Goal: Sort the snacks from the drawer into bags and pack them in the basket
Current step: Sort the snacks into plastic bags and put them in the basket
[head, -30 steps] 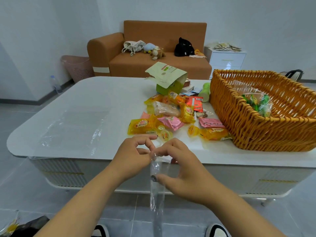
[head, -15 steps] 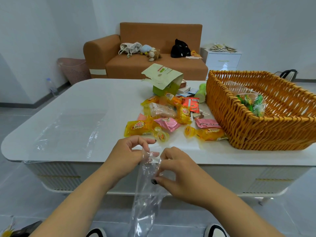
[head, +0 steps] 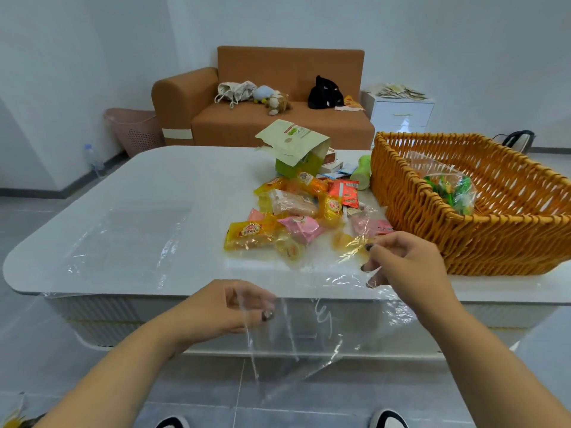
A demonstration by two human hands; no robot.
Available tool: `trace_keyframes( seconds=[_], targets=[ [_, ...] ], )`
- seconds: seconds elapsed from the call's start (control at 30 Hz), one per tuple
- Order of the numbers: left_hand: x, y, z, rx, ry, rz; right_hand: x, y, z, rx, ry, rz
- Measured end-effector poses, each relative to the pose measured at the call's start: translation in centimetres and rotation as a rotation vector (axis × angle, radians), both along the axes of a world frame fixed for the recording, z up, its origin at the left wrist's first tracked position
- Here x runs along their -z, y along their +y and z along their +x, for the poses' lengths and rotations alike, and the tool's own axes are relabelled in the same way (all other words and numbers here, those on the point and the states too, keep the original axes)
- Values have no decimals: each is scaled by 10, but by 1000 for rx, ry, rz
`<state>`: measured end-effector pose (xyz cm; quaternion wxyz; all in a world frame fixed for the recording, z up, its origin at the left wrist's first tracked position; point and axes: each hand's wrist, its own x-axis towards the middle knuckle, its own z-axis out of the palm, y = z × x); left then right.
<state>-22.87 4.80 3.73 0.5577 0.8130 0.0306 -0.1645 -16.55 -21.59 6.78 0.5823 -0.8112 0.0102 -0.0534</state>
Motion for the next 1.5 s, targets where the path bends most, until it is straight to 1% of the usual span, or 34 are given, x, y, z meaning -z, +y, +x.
trace_keyframes(
  seconds=[0.03,0.1,0.17,0.2,0.27,0.3,0.37,0.4,0.43,0.53,0.57,0.6,0.8,0.87,0.97,1.03,1.13,1.27,1.33,1.43,1.47,1.5],
  targets=[
    [0,0,1,-54,9,-53,-3,-1,0,25,42,98],
    [-5,0,3,-152,62,-265,-7,-2,-2,46,122,248],
    [-11,0,5,-216,88,-483,-9,0,-3,21,186,352],
    [-13,0,6,-230,71,-528,-10,1,-4,0,216,403],
    [-13,-6,8,-235,-15,-487,-12,4,-4,-68,304,564],
    [-11,-9,8,-244,-57,-445,-13,4,-5,-136,370,682],
    [-8,-13,11,-285,-81,-402,-17,5,-7,-312,490,918],
    [-6,-14,12,-295,-83,-403,-17,5,-7,-397,528,966],
    [-7,-15,12,-293,-85,-413,-16,6,-8,-475,555,933],
    [-8,-17,13,-267,-101,-436,-5,13,-10,-647,554,556],
    [-8,-18,14,-261,-108,-435,0,15,-10,-692,547,483],
    [-9,-19,14,-258,-116,-426,4,17,-10,-724,556,465],
    [-5,-16,13,-282,-153,-343,6,23,-7,-954,697,670],
    [-6,-14,13,-283,-163,-300,6,25,-8,-965,687,667],
    [-7,-13,12,-246,-167,-270,10,35,-10,-1088,632,591],
    [-5,-13,11,-213,-144,-248,14,41,-12,-1121,624,596],
    [-3,-15,10,-168,-81,-251,15,51,-20,-1259,664,674],
    [-3,-16,10,-200,-16,-316,19,63,-22,-1409,767,700],
    [-2,-14,10,-204,-12,-329,24,66,-18,-1424,810,679],
    [-3,-12,10,-254,-22,-302,34,67,-16,-1387,653,428],
    [-4,-11,10,-275,-25,-303,34,68,-13,-1330,665,437],
    [-5,-10,10,-292,-25,-315,32,68,-12,-1252,697,494]
  ],
)
